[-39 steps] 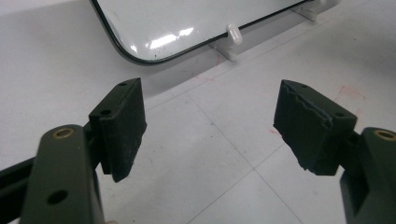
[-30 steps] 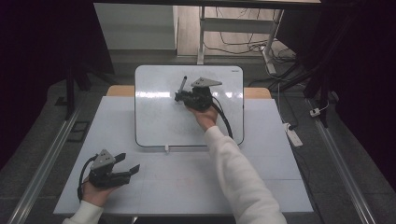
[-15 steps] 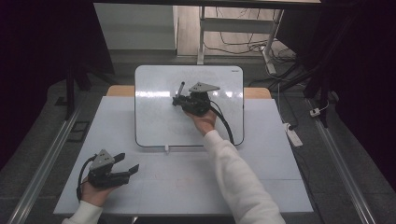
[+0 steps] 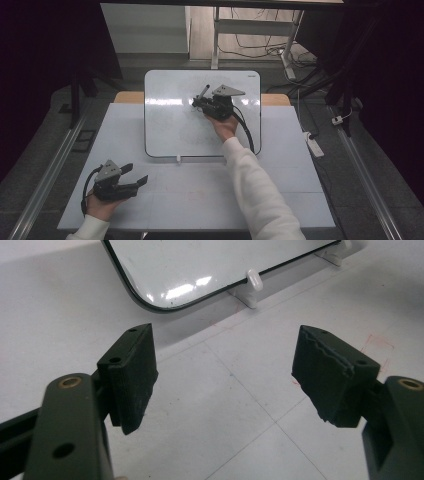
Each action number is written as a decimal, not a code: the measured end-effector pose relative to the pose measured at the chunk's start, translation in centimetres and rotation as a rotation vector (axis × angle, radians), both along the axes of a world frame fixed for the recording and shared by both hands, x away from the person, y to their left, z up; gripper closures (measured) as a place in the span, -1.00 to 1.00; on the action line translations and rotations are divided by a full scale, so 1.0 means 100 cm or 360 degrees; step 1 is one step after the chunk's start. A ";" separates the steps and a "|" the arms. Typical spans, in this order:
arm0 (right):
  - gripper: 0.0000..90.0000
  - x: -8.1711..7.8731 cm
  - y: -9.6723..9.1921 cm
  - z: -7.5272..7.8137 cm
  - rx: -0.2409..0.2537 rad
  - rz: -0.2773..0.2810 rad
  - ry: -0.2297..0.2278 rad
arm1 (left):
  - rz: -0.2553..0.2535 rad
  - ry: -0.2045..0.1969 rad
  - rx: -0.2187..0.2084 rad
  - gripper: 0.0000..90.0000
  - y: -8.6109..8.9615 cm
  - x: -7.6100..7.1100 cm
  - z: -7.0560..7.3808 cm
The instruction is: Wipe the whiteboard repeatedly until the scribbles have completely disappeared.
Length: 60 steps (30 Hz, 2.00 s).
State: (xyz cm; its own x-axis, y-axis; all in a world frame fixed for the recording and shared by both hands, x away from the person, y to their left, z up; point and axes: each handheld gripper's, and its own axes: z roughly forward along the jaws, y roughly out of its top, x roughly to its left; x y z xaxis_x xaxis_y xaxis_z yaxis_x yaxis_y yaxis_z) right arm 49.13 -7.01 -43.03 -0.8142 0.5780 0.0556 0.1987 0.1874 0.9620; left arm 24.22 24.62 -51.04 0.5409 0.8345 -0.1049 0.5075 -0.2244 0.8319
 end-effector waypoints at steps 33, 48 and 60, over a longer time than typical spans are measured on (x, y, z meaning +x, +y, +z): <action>0.73 -0.012 -0.006 -0.014 -0.0027 0.0085 -0.0024 | 0.0004 -0.0018 -0.0003 -0.38 0.001 0.000 0.001; 0.73 -0.003 -0.023 -0.008 0.0036 0.0009 -0.0045 | 0.0009 -0.0022 -0.0001 -0.38 0.001 -0.001 0.001; 0.73 -0.009 -0.032 -0.014 0.0038 0.0006 -0.0026 | 0.0006 -0.0022 -0.0004 -0.38 0.002 0.000 0.001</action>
State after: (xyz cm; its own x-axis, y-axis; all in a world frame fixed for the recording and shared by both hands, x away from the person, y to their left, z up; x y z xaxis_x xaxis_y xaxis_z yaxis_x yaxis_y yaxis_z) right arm 48.23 -10.21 -44.40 -0.8174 0.5733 0.0561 0.1823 0.1651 0.9693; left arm 24.20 24.78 -50.91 0.5390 0.8364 -0.0992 0.4966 -0.2204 0.8395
